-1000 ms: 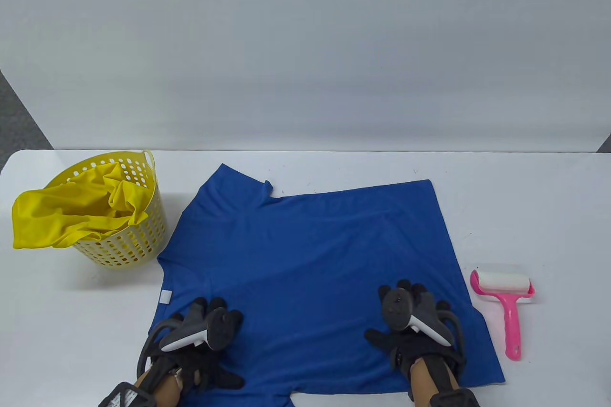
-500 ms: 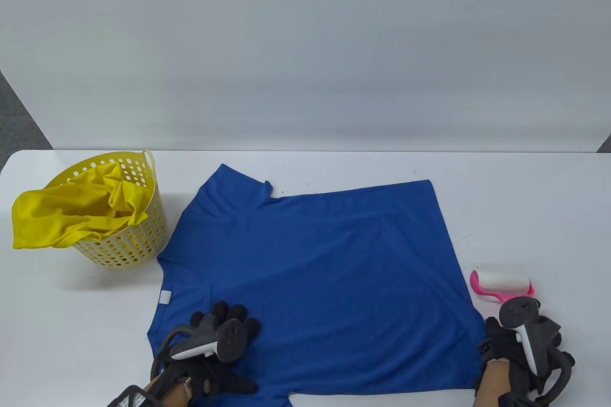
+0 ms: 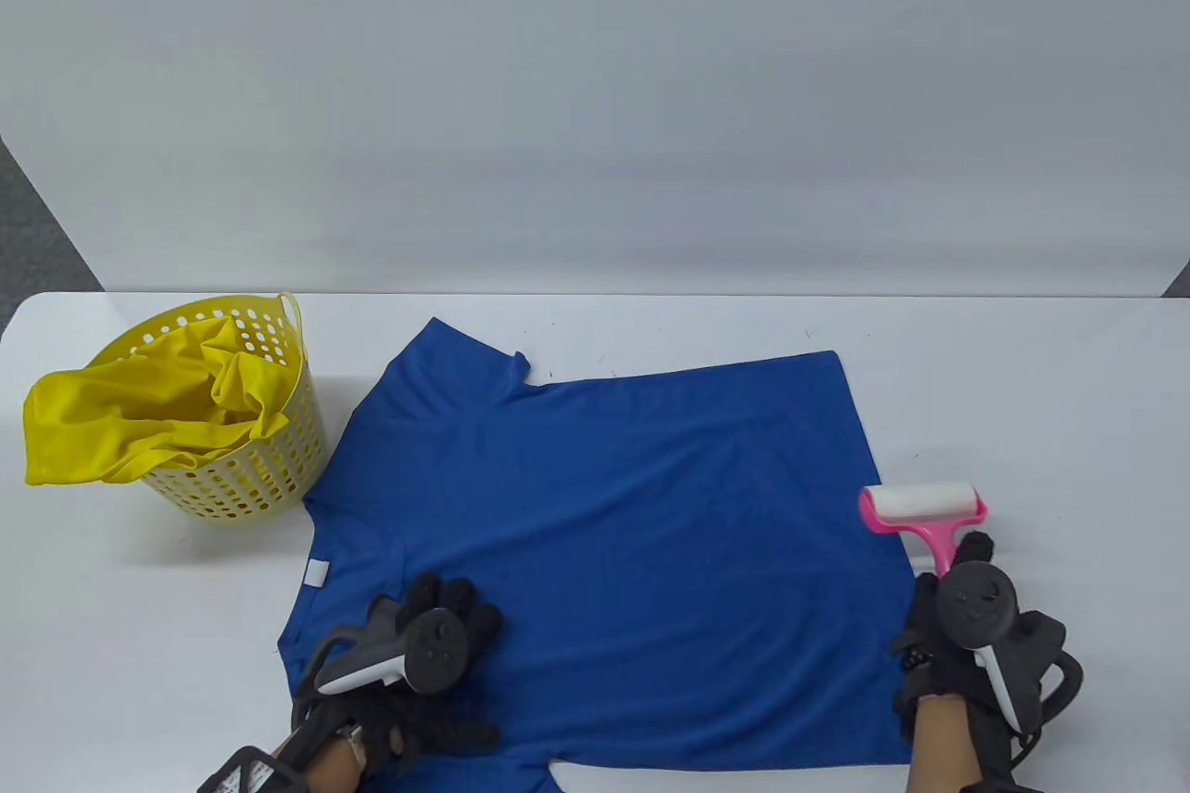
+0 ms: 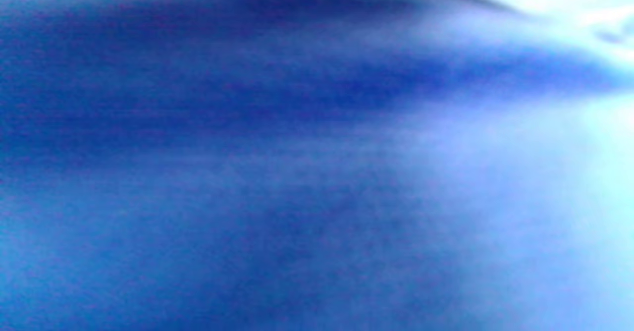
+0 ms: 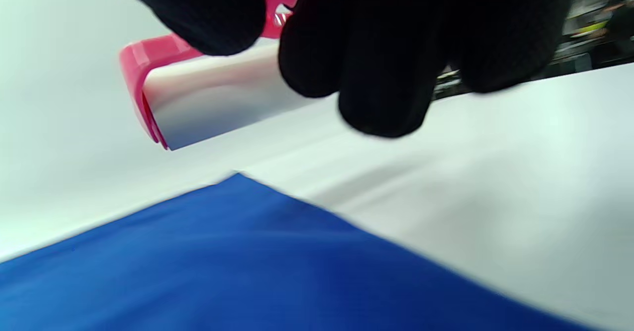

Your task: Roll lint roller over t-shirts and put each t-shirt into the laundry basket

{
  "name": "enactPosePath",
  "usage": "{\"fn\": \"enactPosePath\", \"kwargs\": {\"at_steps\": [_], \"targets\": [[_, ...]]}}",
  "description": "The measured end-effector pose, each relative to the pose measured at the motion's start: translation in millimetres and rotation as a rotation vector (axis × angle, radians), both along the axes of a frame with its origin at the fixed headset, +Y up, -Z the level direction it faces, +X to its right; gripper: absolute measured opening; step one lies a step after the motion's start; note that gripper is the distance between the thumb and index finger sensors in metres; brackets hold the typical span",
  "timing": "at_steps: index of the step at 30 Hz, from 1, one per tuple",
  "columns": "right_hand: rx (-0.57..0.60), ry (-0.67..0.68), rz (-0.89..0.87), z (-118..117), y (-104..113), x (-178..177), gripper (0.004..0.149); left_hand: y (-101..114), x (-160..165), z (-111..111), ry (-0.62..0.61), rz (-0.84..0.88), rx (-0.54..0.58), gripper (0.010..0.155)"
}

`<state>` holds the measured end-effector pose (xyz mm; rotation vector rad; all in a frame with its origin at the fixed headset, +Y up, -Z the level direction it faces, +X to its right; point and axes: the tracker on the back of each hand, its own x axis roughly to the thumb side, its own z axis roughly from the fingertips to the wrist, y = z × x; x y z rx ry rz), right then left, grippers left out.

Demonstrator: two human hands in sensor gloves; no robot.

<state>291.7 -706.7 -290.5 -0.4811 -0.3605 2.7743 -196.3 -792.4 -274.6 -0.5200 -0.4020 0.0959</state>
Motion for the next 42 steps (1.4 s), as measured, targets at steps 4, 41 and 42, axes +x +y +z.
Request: {"fn": "enactPosePath", "kwargs": {"at_steps": [4, 41, 42], "targets": [[-0.194, 0.235, -0.073, 4, 11, -53, 0.065, -12, 7, -1, -0.001, -0.075, -0.029, 0.109], [-0.555, 0.311, 0.425, 8, -2, -121, 0.058, -23, 8, 0, -0.027, -0.102, -0.094, 0.108], [-0.584, 0.321, 0.423, 24, 2, -117, 0.058, -23, 8, 0, -0.028, -0.100, -0.096, 0.108]]}}
